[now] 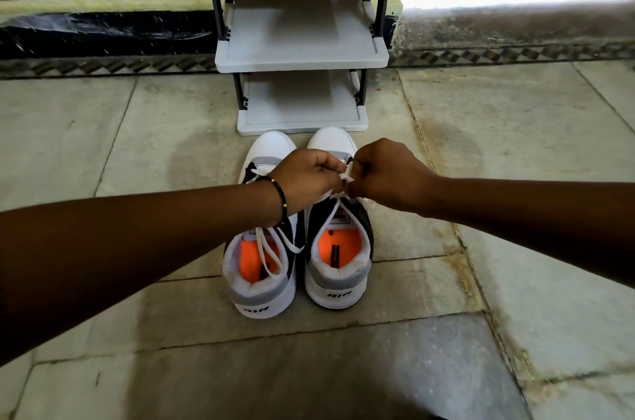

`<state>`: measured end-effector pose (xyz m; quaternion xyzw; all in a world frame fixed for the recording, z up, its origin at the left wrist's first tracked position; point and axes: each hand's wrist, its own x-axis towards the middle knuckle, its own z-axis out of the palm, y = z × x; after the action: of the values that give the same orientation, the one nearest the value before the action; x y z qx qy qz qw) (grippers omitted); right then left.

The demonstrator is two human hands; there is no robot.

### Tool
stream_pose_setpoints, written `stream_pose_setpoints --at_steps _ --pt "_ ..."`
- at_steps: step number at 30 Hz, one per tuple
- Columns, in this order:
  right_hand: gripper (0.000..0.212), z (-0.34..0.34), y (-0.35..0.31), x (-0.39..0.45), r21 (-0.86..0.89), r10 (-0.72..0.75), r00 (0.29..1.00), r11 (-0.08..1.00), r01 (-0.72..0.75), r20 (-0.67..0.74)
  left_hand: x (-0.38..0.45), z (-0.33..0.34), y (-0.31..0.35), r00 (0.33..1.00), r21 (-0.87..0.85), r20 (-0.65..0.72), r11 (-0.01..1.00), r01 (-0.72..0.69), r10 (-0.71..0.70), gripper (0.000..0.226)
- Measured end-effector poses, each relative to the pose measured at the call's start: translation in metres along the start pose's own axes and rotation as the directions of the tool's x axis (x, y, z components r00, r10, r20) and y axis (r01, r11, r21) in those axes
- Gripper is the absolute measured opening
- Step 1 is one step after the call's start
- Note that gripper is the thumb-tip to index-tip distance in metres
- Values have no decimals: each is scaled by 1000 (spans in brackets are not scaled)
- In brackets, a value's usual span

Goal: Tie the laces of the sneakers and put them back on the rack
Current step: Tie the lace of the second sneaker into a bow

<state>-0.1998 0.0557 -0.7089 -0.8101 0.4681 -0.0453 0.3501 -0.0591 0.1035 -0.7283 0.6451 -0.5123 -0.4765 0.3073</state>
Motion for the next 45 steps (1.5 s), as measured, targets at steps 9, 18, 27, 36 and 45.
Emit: stream_pose_setpoints --at_steps 9,18,27,36,45 --pt "17 -4 2 -8 -154 -160 986 976 151 -49 5 -4 12 979 -148 -8 968 201 -204 10" --pt "38 -4 2 -11 -270 -202 979 941 202 30 5 -8 17 942 -274 50 903 332 -332 10" --pt "42 -9 3 -13 -354 -258 951 885 303 168 16 -11 1 989 374 -139 927 6 50 20" --pt "42 -8 23 -19 -469 -296 909 784 406 292 24 -20 -14 859 962 208 60 -266 468 17" --pt "29 -8 25 -26 -495 -340 894 747 445 290 29 -15 -18 904 969 233 -11 -245 359 32"
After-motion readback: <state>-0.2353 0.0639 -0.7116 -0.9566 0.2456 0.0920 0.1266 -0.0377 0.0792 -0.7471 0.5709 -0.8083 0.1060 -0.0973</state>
